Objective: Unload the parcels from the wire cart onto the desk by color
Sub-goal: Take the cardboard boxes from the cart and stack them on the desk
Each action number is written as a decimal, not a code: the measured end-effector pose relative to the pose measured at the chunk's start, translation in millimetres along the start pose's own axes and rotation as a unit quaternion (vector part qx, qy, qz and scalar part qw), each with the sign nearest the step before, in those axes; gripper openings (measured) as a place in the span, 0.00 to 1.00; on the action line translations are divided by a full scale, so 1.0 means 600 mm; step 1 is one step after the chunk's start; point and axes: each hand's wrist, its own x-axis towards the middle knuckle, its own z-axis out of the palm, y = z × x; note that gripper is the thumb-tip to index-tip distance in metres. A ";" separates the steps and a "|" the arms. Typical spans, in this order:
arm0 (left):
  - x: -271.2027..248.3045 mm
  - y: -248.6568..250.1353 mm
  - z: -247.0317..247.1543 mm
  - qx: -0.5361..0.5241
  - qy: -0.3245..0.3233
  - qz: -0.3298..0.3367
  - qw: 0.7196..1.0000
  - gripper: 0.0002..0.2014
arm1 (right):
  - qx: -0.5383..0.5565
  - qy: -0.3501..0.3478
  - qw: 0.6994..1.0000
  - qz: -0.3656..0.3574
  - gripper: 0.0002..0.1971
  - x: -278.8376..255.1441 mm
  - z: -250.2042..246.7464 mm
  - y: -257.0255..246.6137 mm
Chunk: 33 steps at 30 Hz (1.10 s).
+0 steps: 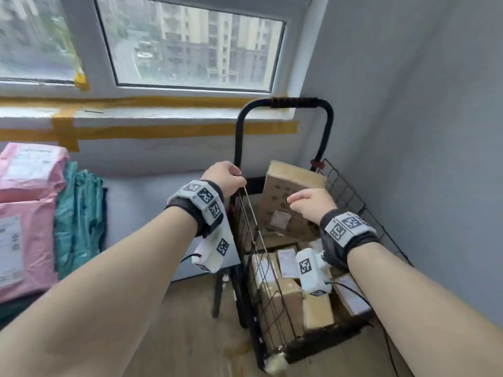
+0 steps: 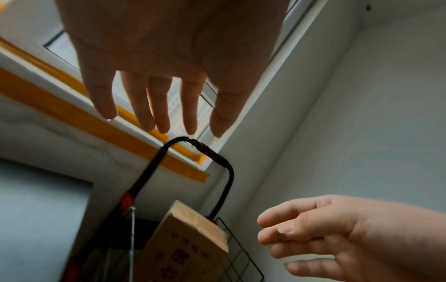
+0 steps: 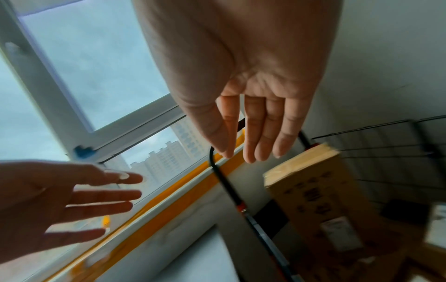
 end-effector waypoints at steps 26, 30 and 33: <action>0.287 0.045 0.343 0.039 -0.046 -0.117 0.991 0.29 | -0.022 -0.017 0.996 0.090 0.11 0.342 -0.119 0.256; 0.393 0.020 0.334 0.021 -0.016 -0.107 0.994 0.30 | -0.095 0.009 0.993 0.070 0.16 0.442 -0.086 0.213; 0.461 -0.007 0.345 0.003 -0.022 -0.124 0.992 0.33 | -0.155 0.016 0.987 0.032 0.24 0.507 -0.047 0.192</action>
